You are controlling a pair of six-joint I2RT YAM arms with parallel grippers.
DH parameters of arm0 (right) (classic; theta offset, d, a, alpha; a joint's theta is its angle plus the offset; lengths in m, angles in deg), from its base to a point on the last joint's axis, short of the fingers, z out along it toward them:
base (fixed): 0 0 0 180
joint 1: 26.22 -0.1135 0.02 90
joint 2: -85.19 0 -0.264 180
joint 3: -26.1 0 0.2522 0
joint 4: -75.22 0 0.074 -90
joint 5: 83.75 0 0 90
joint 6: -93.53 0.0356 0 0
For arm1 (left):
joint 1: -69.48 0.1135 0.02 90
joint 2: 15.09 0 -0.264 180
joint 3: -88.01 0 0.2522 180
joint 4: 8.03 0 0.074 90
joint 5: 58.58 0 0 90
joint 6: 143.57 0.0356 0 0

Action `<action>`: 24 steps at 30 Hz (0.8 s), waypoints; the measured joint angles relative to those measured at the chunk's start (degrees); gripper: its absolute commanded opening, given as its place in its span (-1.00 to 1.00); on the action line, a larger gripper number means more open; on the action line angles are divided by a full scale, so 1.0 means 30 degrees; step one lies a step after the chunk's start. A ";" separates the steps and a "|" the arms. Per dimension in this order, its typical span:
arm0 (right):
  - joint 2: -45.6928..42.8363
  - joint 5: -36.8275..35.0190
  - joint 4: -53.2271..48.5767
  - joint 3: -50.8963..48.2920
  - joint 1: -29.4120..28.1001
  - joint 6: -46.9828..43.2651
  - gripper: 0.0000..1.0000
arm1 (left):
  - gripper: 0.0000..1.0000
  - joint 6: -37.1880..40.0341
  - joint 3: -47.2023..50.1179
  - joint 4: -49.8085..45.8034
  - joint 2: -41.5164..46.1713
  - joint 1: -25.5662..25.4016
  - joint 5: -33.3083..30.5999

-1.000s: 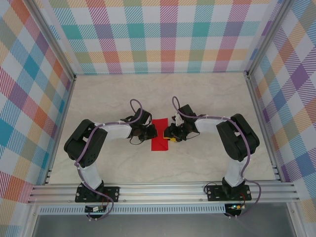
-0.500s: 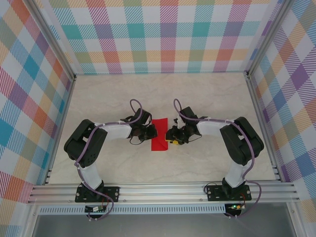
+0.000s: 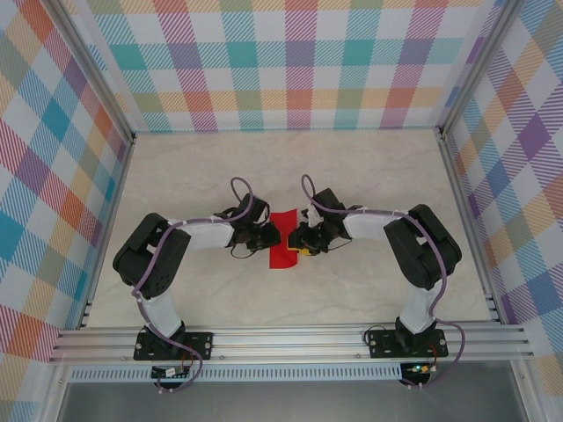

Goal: Fold a paper plane with a square sheet of paper (pick it up from the middle)
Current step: Turn over the paper at the center of the table.

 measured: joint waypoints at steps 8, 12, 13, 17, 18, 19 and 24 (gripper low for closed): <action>0.0765 0.0248 0.0321 0.0270 0.0503 -0.0138 -0.56 | -0.45 -0.0372 0.0248 -0.0627 0.2033 0.0066 -0.0328; 0.0831 0.0495 0.0576 0.0270 0.0554 -0.0204 -0.72 | -0.38 -0.0437 0.0539 -0.0794 0.3716 0.0175 -0.0845; 0.0831 0.0546 0.0670 0.0270 0.0554 -0.0211 -0.75 | -0.38 -0.0474 0.0678 -0.0896 0.4160 0.0189 -0.0991; 0.0831 0.0729 0.0845 0.0262 0.0554 -0.0386 -0.82 | -0.37 -0.0503 0.1188 -0.1253 0.5523 0.0299 -0.1377; 0.0831 0.0780 0.0852 0.0262 0.0554 -0.0510 -0.83 | -0.36 -0.0503 0.1341 -0.1362 0.5829 0.0313 -0.1479; 0.0831 0.0816 0.0852 0.0262 0.0561 -0.0568 -0.80 | -0.36 -0.0495 0.1472 -0.1472 0.6084 0.0328 -0.1501; 0.0831 0.0874 0.0714 0.0284 0.0605 -0.1027 -0.46 | -0.33 -0.0510 0.2208 -0.2164 0.7424 0.0415 -0.1851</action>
